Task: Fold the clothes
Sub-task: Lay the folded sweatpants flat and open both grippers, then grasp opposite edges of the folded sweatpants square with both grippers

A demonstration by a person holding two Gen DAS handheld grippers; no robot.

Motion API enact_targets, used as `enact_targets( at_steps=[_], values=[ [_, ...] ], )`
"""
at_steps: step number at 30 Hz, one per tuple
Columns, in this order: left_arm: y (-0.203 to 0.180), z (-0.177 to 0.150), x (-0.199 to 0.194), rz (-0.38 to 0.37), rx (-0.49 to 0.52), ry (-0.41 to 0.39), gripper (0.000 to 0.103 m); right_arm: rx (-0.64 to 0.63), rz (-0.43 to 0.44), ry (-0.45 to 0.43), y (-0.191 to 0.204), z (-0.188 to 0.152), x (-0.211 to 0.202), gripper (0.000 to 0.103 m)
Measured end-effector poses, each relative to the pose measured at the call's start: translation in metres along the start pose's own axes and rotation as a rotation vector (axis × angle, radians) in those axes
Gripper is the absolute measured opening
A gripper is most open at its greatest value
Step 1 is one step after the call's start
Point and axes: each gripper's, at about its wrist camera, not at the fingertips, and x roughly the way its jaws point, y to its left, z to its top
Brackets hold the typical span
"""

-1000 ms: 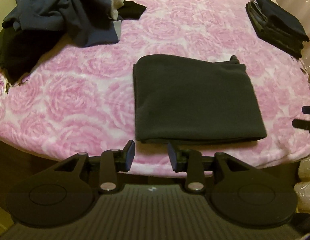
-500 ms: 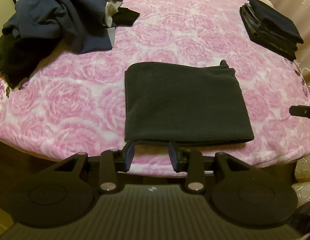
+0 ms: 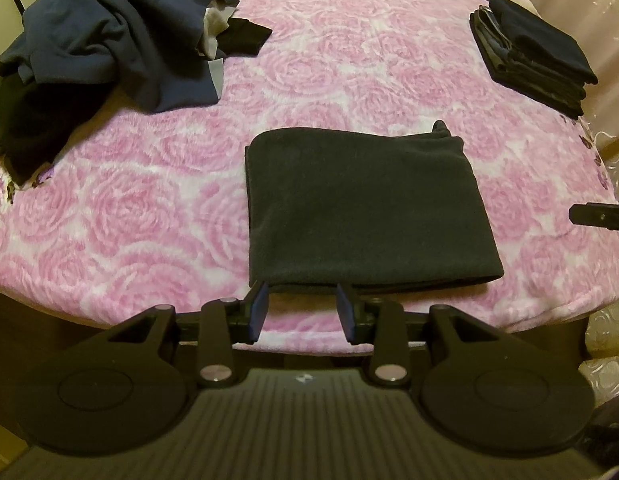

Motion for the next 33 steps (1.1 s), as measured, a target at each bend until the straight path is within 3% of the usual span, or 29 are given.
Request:
enact_targets(
  at_steps=[4, 7, 8, 11, 16, 22, 24, 26, 31, 32, 33],
  values=[
    [0.000, -0.001, 0.000, 0.000, 0.001, -0.001, 0.032, -0.010, -0.005, 0.004, 0.000, -0.001, 0.000, 0.083],
    [-0.004, -0.003, 0.000, 0.042, 0.060, -0.020, 0.033, -0.231, -0.053, -0.003, 0.020, -0.008, 0.002, 0.083],
    [-0.006, -0.003, 0.000, 0.058, 0.083, -0.027, 0.034, -0.373, -0.066, -0.013, 0.032, -0.016, 0.003, 0.083],
    [-0.022, -0.013, -0.002, 0.150, 0.285, -0.094, 0.044, -0.789, -0.031, -0.025, 0.062, -0.050, 0.012, 0.083],
    [-0.055, -0.050, 0.013, 0.246, 0.683, -0.175, 0.051, -1.140, -0.015, -0.004, 0.081, -0.101, 0.053, 0.082],
    [-0.081, -0.095, 0.060, 0.244, 1.045, -0.197, 0.053, -1.287, -0.036, -0.025, 0.088, -0.137, 0.108, 0.082],
    [-0.080, -0.100, 0.074, 0.242, 1.079, -0.197, 0.053, -1.305, -0.062, -0.042, 0.088, -0.140, 0.125, 0.081],
    [-0.079, -0.104, 0.087, 0.241, 1.114, -0.197, 0.054, -1.322, -0.090, -0.043, 0.087, -0.142, 0.142, 0.069],
    [-0.068, -0.112, 0.117, 0.245, 1.147, -0.213, 0.058, -1.439, -0.134, -0.042, 0.082, -0.153, 0.173, 0.068],
    [-0.067, -0.113, 0.120, 0.249, 1.148, -0.220, 0.060, -1.437, -0.132, -0.034, 0.081, -0.150, 0.174, 0.065],
    [-0.065, -0.113, 0.122, 0.251, 1.149, -0.225, 0.060, -1.416, -0.125, -0.018, 0.082, -0.142, 0.172, 0.048]
  ],
)
